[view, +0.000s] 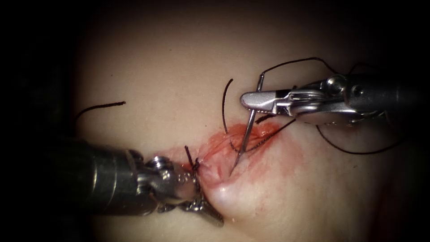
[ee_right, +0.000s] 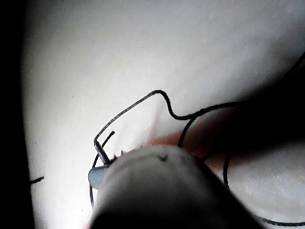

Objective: Wound Closure

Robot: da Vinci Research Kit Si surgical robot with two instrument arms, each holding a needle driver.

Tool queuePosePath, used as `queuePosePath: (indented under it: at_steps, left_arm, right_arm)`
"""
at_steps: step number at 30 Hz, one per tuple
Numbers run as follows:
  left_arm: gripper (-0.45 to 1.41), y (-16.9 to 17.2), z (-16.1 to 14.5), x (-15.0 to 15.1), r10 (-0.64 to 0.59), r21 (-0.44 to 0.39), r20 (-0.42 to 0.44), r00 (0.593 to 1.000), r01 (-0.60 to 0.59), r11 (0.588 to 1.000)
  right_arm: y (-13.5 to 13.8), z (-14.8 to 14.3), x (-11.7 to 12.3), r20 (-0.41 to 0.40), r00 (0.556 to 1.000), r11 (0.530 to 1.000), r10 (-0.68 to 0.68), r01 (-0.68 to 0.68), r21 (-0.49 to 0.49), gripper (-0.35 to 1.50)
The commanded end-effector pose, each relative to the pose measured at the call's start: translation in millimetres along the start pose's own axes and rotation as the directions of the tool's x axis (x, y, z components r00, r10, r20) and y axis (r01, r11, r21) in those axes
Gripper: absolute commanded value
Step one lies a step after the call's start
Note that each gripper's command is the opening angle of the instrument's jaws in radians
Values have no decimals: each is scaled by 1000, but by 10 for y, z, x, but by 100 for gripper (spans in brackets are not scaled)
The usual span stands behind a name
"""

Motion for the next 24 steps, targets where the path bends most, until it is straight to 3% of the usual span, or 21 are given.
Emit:
queuePosePath:
  at_steps: [1, 24]
  left_arm:
    - [-45, -3, 7, 1, 0, 0, 0, 1000, 0, 1000]
    - [-45, -3, 6, 1, 0, -1, 0, 1000, 0, 1000]
  right_arm:
    - [2, 9, 3, 3, 1000, 1000, -3, 3, 1, -35]
    - [-4, 21, -4, 20, 1000, 999, 3, -4, 46, -35]
